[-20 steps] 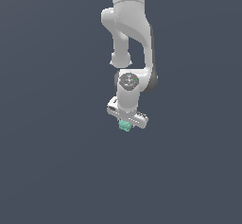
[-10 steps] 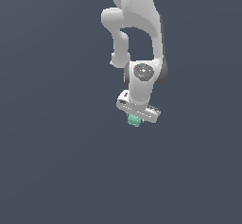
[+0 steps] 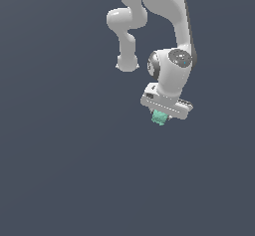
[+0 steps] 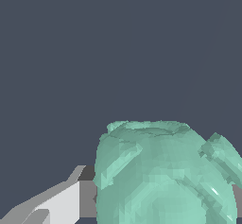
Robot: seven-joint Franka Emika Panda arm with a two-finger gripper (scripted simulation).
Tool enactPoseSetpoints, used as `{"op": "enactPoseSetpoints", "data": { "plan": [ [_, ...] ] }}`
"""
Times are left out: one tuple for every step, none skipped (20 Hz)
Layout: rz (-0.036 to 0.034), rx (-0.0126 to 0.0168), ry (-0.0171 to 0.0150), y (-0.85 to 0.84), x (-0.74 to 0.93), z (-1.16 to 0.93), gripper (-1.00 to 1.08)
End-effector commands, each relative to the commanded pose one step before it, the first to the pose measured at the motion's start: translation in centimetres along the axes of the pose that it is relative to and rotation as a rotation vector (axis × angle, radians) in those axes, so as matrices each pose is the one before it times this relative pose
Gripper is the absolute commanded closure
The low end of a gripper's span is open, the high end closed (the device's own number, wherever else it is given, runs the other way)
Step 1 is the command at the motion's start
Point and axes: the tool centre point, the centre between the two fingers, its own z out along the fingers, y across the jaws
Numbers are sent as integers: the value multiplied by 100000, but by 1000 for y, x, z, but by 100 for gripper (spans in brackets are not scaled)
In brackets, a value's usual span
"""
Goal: Pick up the object and move it to a goal position.
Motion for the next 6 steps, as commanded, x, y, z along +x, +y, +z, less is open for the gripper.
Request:
{"op": "enactPoseSetpoints", "data": {
  "plan": [
    [238,-116,-37,-880,-714,-743,108],
    [0,0,0,-264,-185,-200,108],
    [0,0,0,-211,-139,-156,108],
    [0,0,0,-154,-96,-111,108],
    [0,0,0,-94,-55,-66,108],
    [0,31,-38,-27,-12,-18,108]
  ]
}}
